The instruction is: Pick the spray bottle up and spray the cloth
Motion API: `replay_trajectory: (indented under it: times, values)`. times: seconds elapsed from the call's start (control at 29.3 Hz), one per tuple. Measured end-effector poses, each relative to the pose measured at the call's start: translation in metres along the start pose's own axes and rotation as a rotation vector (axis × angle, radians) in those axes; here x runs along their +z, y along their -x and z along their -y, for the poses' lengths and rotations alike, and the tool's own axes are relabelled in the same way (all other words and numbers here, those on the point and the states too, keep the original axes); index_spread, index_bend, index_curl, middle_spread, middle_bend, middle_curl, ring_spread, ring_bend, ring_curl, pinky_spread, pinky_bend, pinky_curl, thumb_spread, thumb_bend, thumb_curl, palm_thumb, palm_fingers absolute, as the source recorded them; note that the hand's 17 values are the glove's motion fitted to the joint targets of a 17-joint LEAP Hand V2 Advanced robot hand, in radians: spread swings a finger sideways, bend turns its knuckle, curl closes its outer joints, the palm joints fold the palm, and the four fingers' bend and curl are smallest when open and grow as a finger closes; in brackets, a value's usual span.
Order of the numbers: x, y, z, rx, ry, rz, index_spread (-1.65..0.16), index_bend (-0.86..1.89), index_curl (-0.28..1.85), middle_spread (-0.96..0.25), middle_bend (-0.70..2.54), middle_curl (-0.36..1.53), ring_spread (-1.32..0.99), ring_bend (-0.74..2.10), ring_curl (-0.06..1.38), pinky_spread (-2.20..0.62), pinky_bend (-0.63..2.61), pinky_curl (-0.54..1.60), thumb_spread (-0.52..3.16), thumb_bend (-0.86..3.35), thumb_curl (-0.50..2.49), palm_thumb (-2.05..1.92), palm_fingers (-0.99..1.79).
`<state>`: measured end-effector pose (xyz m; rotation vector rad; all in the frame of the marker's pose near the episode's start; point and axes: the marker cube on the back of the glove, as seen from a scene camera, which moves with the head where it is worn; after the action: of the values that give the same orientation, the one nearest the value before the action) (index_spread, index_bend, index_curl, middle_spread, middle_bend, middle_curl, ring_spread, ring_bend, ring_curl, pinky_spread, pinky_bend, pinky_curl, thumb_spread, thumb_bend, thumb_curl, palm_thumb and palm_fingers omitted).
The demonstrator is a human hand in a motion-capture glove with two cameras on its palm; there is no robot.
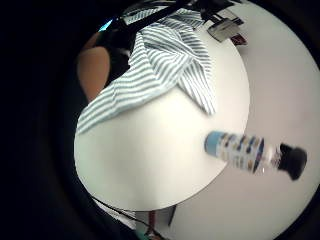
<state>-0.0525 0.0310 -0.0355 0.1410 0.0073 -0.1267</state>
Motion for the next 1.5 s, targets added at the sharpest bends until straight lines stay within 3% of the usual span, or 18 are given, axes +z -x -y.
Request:
replay_trajectory:
  times: [0.31, 0.58, 0.75, 0.92, 1.2, 1.5]
  values:
    - [-0.035, -0.042, -0.061, 0.124, -0.336, 0.163, -0.35, 0.11, 0.29, -0.03, 0.21, 0.31, 0.01, 0.26, 0.24, 0.15, 0.36, 0.31, 1.15, 0.14, 0.3, 0.63, 0.69]
    - [-0.029, -0.12, -0.08, 0.364, -0.682, 0.609, -0.35, 0.08, 0.25, -0.03, 0.23, 0.34, 0.01, 0.31, 0.28, 0.13, 0.4, 0.34, 1.11, 0.06, 0.3, 0.61, 0.69]
    - [0.01, -0.159, -0.063, 0.457, -0.654, 0.979, -0.35, 0.08, 0.23, -0.03, 0.23, 0.35, 0.0, 0.35, 0.3, 0.12, 0.41, 0.34, 1.1, 0.04, 0.31, 0.63, 0.68]
    - [0.043, -0.168, -0.044, 0.515, -0.585, 1.143, -0.36, 0.09, 0.22, -0.03, 0.23, 0.36, 0.0, 0.36, 0.32, 0.13, 0.43, 0.35, 1.05, -0.01, 0.31, 0.63, 0.66]
    - [0.058, -0.167, -0.022, 0.524, -0.584, 1.166, -0.35, 0.1, 0.22, -0.04, 0.23, 0.37, -0.01, 0.36, 0.33, 0.13, 0.43, 0.36, 0.95, -0.03, 0.31, 0.62, 0.65]
    - [0.064, -0.171, -0.021, 0.589, -0.77, 1.052, -0.33, 0.09, 0.21, -0.09, 0.29, 0.39, -0.05, 0.45, 0.35, 0.17, 0.36, 0.34, 0.87, -0.03, 0.32, 0.63, 0.79]
